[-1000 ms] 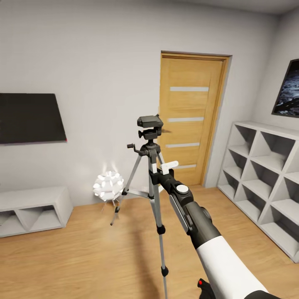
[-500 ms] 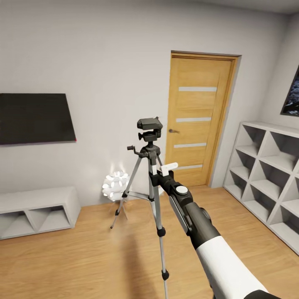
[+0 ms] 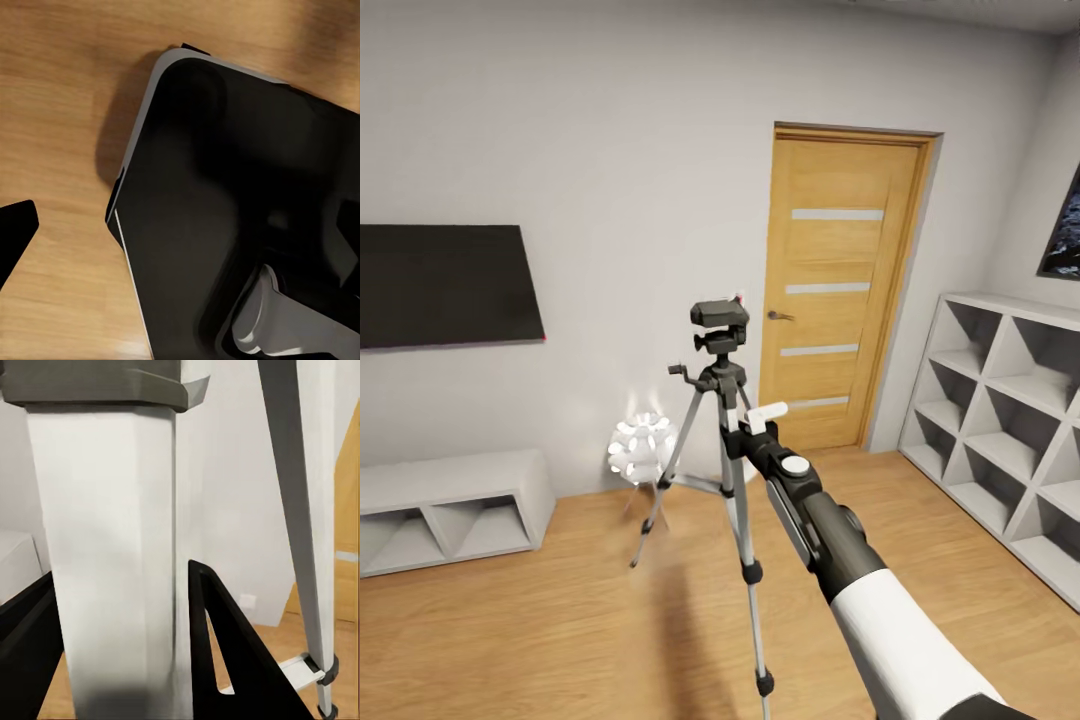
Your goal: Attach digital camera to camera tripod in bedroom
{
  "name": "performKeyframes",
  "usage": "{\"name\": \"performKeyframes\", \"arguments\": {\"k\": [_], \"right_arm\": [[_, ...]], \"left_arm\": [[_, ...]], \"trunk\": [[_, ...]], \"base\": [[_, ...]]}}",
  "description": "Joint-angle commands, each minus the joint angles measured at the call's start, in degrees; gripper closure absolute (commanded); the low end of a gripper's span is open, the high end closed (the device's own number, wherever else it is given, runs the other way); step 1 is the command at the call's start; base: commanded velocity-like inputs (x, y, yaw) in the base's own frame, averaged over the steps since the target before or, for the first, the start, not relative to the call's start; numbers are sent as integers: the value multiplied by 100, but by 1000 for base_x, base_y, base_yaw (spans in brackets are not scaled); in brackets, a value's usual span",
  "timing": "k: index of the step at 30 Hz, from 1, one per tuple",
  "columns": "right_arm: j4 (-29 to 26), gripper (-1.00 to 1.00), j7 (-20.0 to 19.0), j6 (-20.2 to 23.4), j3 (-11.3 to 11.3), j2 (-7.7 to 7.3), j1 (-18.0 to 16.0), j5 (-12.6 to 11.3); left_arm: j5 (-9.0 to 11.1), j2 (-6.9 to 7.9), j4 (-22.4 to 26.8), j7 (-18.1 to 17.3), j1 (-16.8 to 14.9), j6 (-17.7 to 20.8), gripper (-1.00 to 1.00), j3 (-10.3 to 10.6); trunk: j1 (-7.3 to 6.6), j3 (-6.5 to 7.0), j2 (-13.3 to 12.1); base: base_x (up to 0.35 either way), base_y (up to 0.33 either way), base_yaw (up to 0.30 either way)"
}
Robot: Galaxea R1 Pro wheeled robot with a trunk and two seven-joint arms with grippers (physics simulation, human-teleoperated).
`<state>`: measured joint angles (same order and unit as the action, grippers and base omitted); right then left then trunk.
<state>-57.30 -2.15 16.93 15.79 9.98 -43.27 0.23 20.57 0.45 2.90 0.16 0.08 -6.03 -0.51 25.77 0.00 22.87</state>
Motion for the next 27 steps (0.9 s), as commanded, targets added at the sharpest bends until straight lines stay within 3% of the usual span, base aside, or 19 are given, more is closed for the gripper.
{"name": "performKeyframes", "arguments": {"k": [1, 12, 25, 27], "right_arm": [[32, 100, 3, -9, -2, 1, -3, 3], [611, 100, 54, -686, 1, 1, -5, 3], [722, 100, 48, -787, -5, 1, 1, -5], [812, 100, 42, -802, -4, 1, 3, -172]], "left_arm": [[17, 1, 0, 2, 1, -12, -100, -2], [17, 1, 0, 2, 1, -12, -100, -2], [17, 2, 0, 2, 1, -12, -100, -1], [17, 0, 0, 2, 1, -11, -100, 0]], "trunk": [[1, 0, 6], [1, 0, 6], [1, 0, 6], [1, 0, 6]], "base": [[0, 0, 0], [0, 0, 0], [0, 0, 0], [0, 0, 0]]}}
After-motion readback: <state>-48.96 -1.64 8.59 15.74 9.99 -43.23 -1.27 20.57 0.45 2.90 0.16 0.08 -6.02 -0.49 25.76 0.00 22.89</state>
